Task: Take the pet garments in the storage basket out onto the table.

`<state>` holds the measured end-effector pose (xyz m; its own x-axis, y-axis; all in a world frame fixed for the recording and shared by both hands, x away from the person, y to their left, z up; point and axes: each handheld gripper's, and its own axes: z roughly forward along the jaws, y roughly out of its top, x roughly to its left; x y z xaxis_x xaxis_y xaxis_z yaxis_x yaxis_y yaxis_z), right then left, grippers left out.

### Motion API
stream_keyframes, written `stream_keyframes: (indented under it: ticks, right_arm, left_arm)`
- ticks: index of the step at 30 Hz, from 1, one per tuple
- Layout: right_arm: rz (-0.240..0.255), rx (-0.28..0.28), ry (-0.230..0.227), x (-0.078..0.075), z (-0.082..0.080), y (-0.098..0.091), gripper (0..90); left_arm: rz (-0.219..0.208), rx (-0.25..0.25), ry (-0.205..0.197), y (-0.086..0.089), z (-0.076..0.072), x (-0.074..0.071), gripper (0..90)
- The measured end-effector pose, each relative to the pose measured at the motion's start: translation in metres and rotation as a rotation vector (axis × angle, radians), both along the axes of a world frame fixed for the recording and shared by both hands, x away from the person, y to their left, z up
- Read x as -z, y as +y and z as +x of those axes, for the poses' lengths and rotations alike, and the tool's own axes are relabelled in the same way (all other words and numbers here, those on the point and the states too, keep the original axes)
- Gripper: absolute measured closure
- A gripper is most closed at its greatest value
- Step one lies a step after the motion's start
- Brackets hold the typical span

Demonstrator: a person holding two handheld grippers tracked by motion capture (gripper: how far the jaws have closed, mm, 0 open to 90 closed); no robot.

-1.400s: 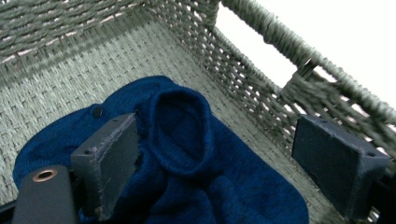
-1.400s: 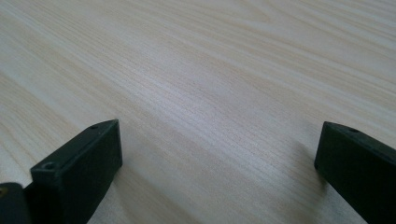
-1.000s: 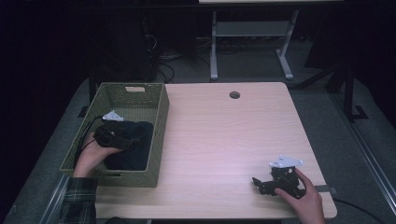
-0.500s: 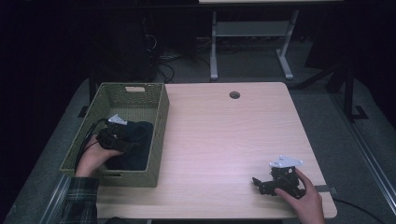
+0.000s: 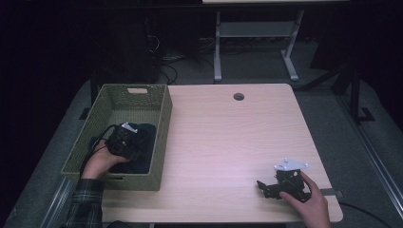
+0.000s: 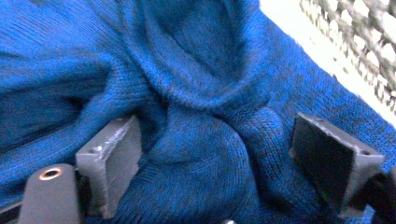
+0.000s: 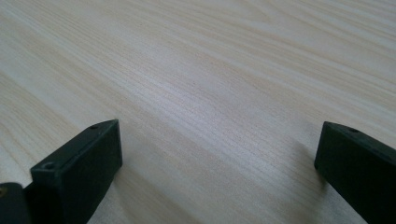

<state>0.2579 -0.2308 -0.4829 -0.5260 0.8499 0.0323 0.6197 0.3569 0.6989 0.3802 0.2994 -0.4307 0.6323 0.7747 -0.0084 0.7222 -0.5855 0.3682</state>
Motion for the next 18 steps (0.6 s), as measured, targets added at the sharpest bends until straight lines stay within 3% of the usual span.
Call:
stream_keyframes:
  ticks: [1,5,8,12,16,18]
  right_arm:
    - [0.000,0.000,0.000,0.000,0.000,0.000,0.5]
    - [0.000,0.000,0.000,0.000,0.000,0.000,0.5]
    - [0.000,-0.001,-0.001,0.000,0.000,0.000,0.5]
    - [0.000,-0.001,-0.001,0.000,0.000,0.000,0.5]
    - [0.000,0.000,-0.001,0.000,0.000,0.000,0.5]
    - [-0.001,-0.001,-0.002,0.000,0.000,0.000,0.5]
  left_arm:
    - [0.019,0.004,-0.002,-0.001,0.000,0.001,16.4]
    - [0.022,-0.015,0.001,-0.001,0.000,0.000,20.9]
    - [0.018,-0.023,-0.004,0.001,0.000,-0.004,37.5]
    - [-0.007,-0.036,0.042,0.001,0.000,-0.006,58.9]
    - [-0.024,-0.052,0.050,0.004,0.001,-0.010,67.6]
    - [-0.056,-0.059,0.037,0.007,0.002,-0.014,68.7]
